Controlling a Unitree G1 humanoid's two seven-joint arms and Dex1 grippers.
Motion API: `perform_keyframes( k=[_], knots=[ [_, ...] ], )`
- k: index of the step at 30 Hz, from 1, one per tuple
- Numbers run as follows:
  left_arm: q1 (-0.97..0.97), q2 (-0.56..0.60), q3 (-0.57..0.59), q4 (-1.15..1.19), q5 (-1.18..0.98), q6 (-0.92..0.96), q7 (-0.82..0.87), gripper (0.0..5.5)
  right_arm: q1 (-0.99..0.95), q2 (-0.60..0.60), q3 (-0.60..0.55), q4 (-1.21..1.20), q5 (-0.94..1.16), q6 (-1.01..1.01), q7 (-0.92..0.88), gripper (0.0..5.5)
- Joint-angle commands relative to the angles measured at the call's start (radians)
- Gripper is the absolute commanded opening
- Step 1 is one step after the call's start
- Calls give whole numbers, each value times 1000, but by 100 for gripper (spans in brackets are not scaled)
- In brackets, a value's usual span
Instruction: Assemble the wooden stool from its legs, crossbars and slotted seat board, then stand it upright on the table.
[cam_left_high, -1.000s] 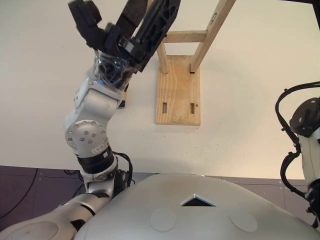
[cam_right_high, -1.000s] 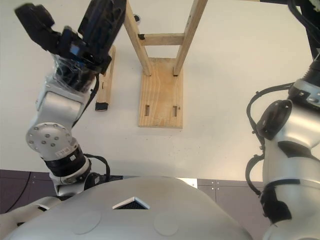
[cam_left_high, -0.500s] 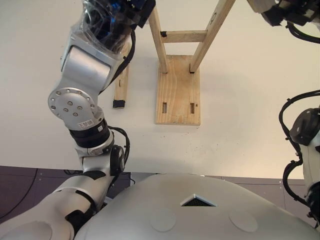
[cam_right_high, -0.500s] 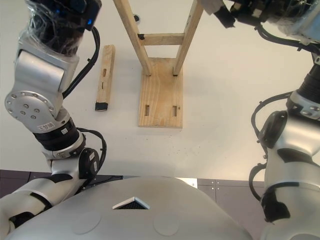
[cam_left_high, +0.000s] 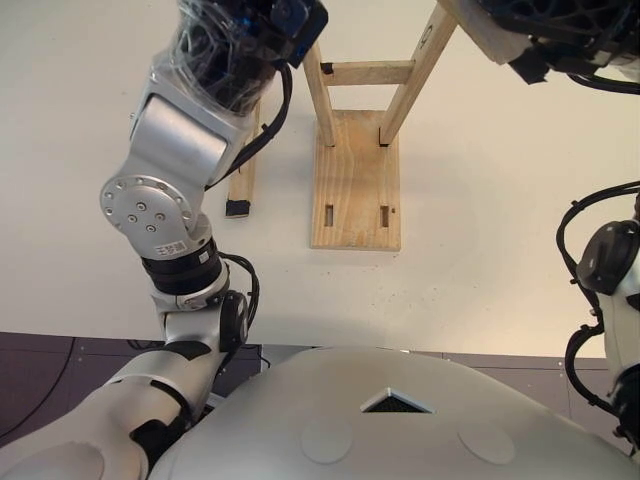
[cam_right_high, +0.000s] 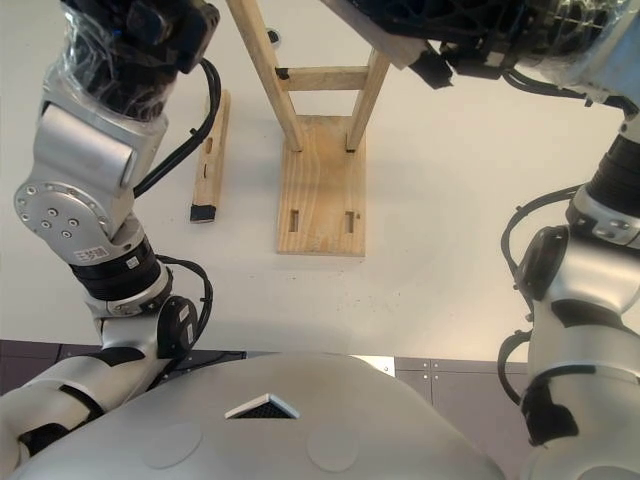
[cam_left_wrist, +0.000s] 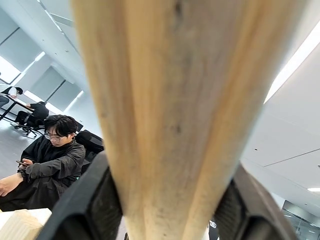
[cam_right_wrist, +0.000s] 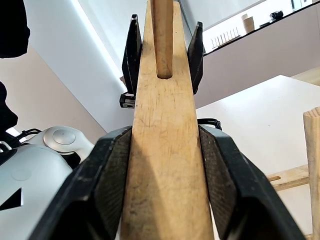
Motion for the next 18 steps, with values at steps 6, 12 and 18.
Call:
perform_keyframes(
  k=[6, 12, 18],
  knots=[
    [47, 124, -9, -17, 54, 27, -137, 208, 177, -21, 31, -122, -47, -96, -73, 275],
    [203, 318, -45, -15, 313, -5, -408, 203, 375, -93, 111, -77, -261, -330, 6, 374],
    [374, 460, -109, 62, 642, -209, -711, 203, 431, -131, 160, 33, -421, -499, 77, 382]
  ],
)
